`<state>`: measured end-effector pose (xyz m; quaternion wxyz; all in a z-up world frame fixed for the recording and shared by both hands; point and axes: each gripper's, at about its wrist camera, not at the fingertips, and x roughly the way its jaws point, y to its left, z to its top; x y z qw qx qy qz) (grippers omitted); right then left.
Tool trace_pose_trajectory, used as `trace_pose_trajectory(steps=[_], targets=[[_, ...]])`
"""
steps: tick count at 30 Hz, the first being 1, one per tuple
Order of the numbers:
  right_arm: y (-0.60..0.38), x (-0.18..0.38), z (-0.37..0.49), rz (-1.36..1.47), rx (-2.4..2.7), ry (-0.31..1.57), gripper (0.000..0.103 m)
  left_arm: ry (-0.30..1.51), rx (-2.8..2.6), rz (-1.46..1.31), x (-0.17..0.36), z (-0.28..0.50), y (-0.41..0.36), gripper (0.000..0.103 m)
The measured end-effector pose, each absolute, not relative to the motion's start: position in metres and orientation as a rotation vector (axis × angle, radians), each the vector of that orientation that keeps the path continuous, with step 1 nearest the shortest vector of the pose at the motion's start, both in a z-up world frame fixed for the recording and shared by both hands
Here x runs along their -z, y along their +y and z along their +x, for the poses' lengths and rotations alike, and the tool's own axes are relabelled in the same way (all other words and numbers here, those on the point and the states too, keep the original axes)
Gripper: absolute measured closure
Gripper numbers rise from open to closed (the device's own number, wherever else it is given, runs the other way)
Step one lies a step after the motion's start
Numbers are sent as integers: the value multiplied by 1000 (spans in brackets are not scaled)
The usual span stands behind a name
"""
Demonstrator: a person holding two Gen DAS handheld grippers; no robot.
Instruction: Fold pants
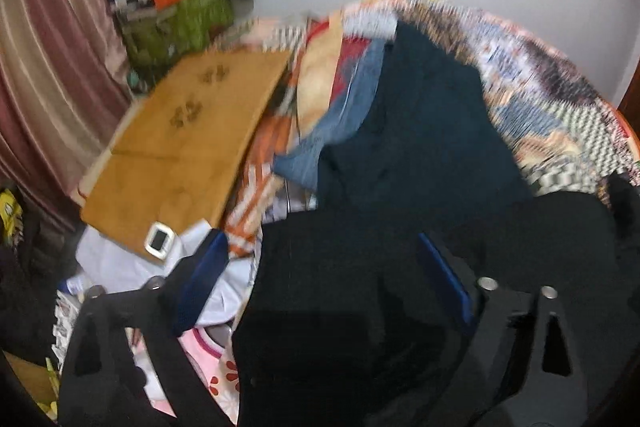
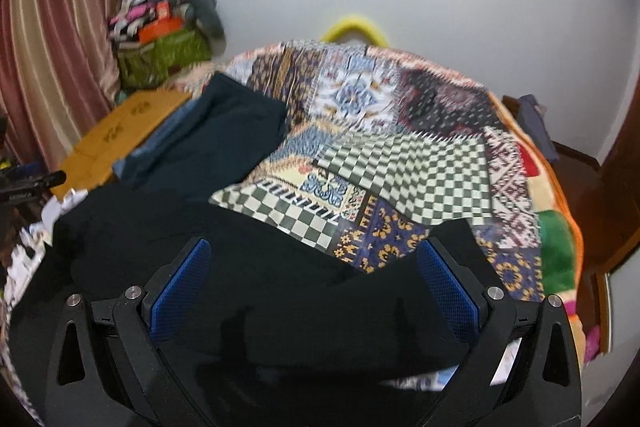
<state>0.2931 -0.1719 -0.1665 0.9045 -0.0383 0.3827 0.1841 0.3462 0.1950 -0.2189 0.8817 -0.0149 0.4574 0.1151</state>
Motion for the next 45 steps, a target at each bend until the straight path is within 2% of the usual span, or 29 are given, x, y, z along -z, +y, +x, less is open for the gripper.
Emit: trace_pose_trajectory(steps=[1,3,7,12,15,17,20,21,22,23,27,28,29,39,45], targets=[[-170,170,300,-86,-393,805,1,978,-232,-40,228,352,200,19],[-163,181,315,-109,-433,847,2,1032,-219,-53,244,359,206,22],[-148,199,336,-167,-501,913,3,1118,-213,-103,272,376,217,23],[-130,219,352,-190,-582,994,11,1207,-200,-186,297,394,223,23],[-117,230,359,-207,-606,1035,21,1231,-184,-239,308,398,225,28],[-112,238,362,-200,-636,1080,36,1222,-179,-254,310,398,226,30],[-104,247,359,-219,-652,1106,45,1203,-172,-266,306,393,227,42],[-102,248,357,-222,-657,1098,47,1197,-175,-265,304,391,228,54],[-102,247,357,-223,-659,1089,54,1195,-204,-246,302,388,229,70],[-101,247,355,-224,-657,1079,64,1193,-217,-235,301,386,231,79],[-101,244,358,-239,-647,1069,84,1177,-203,-240,292,381,237,90],[-102,243,358,-243,-639,1062,92,1163,-209,-230,287,378,238,96],[-103,241,359,-239,-634,1058,96,1151,-209,-225,283,377,238,96],[-117,184,347,-232,-542,870,99,945,-178,-214,193,361,230,97],[-129,135,317,-230,-549,777,99,871,-124,-250,156,318,225,97]])
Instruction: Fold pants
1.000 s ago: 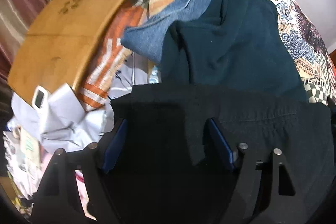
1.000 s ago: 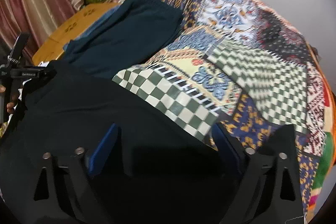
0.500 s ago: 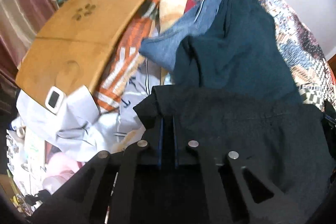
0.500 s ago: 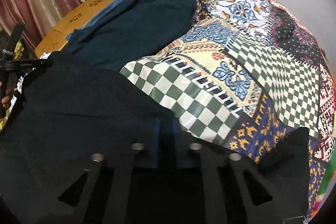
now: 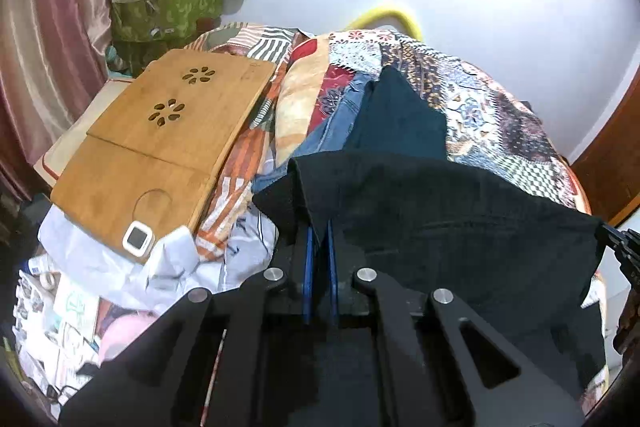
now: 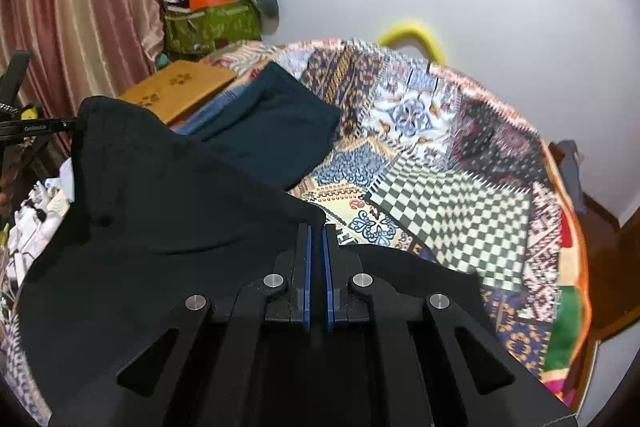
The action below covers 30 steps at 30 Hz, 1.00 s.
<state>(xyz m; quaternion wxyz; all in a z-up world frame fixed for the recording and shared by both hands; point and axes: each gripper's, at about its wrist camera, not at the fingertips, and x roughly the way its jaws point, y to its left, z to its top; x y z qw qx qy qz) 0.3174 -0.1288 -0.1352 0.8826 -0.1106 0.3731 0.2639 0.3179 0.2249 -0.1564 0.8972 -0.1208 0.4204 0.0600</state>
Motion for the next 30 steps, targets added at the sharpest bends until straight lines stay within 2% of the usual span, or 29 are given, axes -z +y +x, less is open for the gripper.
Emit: trace_pose_trajectory(steps=[11,16,30], targets=[[-139,124,228,-258,-595,749,99,872,-147,-205,150,221,222,98],[-140,130,196,-258,-613,766,99,884,-181,-198,158,187,228,102],[-139,187,134,-216,-625,865,97,1116,-235,-267,255,129,235,102]])
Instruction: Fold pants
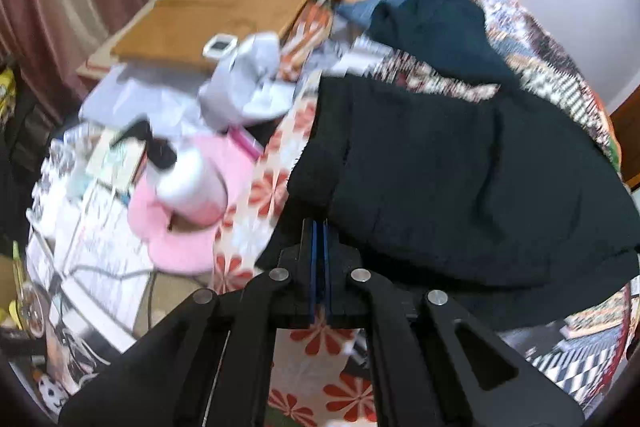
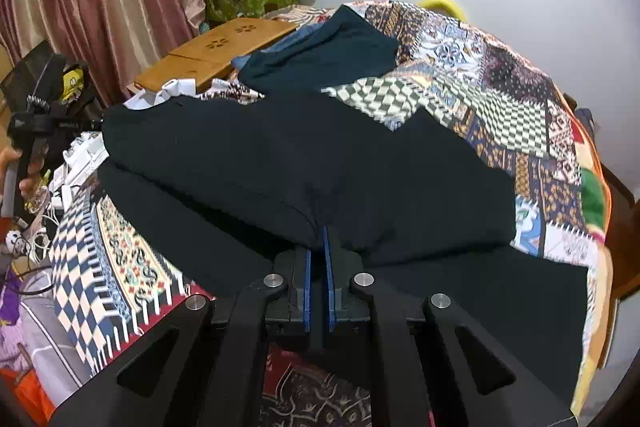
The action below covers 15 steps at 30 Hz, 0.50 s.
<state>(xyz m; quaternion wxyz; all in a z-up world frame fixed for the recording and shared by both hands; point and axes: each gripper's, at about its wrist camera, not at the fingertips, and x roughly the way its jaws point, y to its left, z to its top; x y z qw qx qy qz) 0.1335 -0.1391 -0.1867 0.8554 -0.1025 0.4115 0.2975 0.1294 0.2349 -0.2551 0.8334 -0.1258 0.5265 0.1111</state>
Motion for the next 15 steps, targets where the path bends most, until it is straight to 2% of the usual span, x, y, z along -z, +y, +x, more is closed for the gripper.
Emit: trace_pose_trajectory(steps=[4,8,12,14,15], targets=[[-144,185,130,-174,-627,873,96,1112,-278,-228,253,122,233,100],[-161,173,131,-138,-611,872,82,1055,-300,-201,227,122,233,92],[-185,159,133,-105,-558,848,82,986,-294,-151,199,129,223,72],[-197,152,137,-87,-525,839,78,948,-274,-127,186,135,213,58],[-201,150,140,-81,-512,835,77,934,-262,-120,181,139,209,55]])
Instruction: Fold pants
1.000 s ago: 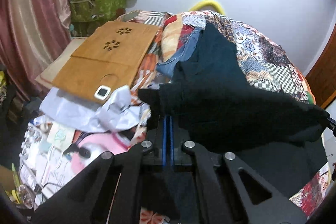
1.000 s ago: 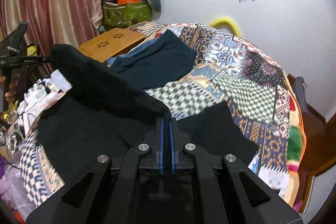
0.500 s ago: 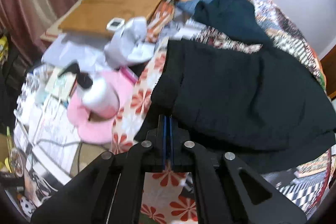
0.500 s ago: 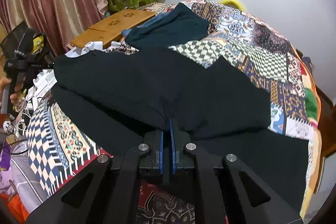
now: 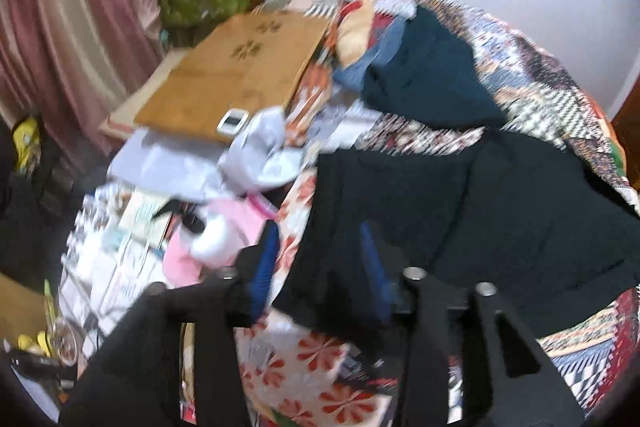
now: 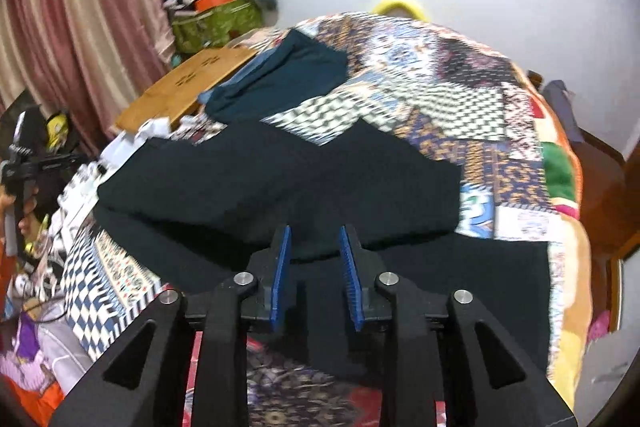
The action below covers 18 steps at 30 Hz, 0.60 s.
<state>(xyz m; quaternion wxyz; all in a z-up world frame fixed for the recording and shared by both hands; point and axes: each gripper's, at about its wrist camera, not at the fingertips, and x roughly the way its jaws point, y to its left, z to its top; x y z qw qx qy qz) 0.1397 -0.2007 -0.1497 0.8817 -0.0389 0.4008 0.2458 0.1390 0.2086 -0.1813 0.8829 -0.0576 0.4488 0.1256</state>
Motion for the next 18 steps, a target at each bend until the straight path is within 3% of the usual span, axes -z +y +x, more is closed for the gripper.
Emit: trace_pose_trajectory(steps=[4,7,8,13,18], targets=[[-215,142,160,-43,-465,825,63,902,-212,-97,167,161,186,41],[-216,137,179,-37,-443,809,42,899,-177,-75,163,182,167,20],[-216,135,185,-42,-440,803,40,892,-169,-66,161,190,159,14],[-207,138,220,-74,-459,815,39,907,-106,-64,164,225,134,11],[-189,160,261,-88,-480,868,31,961,-64,-79,179,267,117,11]])
